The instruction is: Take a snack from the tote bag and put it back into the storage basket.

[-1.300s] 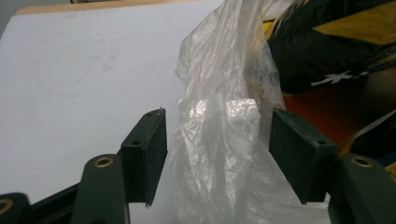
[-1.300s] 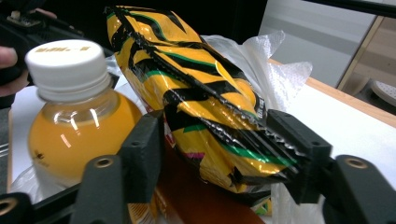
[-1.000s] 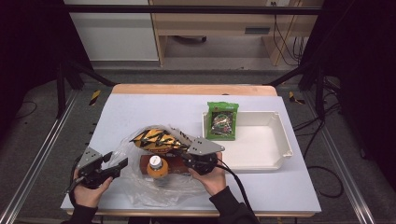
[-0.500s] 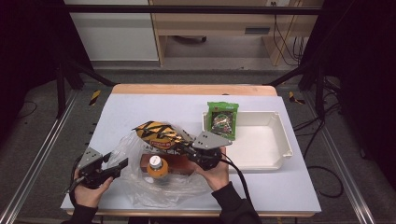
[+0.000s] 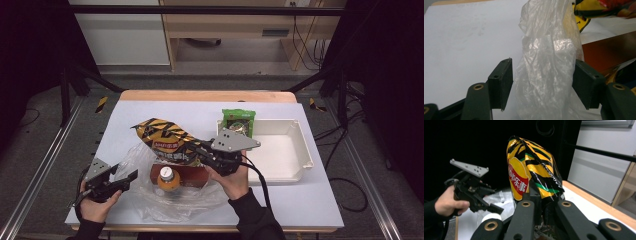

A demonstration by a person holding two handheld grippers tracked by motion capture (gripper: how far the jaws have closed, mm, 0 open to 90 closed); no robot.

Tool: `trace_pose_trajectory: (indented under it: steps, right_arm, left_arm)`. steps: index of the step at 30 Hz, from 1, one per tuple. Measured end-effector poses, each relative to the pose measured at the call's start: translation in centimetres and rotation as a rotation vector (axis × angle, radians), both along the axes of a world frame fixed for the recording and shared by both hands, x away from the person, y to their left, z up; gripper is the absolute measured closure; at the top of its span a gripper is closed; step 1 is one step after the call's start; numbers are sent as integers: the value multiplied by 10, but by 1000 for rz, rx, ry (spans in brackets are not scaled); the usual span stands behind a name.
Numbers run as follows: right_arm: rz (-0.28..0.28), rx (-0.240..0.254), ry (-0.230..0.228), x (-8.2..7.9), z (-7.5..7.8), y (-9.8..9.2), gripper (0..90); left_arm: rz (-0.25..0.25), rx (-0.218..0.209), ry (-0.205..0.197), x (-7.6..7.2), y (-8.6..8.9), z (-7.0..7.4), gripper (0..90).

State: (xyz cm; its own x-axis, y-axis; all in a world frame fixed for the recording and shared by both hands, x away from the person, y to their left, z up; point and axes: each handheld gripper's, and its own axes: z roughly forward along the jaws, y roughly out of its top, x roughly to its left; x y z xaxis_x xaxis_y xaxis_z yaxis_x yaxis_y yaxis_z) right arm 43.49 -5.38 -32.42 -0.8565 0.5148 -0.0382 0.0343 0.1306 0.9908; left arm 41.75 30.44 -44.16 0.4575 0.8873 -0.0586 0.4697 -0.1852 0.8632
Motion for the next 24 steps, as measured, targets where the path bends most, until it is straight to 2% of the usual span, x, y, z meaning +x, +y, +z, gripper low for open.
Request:
trace_pose_trajectory:
  steps: [8, 16, 24]
  right_arm:
    - [16, 36, 5, -1, 18, -2, 882]
    - [67, 70, -3, -7, 38, 8, 882]
    - [74, 100, -23, -9, 54, 10, 882]
  left_arm:
    - [7, -9, -6, 0, 1, 1, 323]
    - [11, -6, -16, -1, 1, 2, 299]
    - [14, -6, -17, -1, 2, 3, 289]
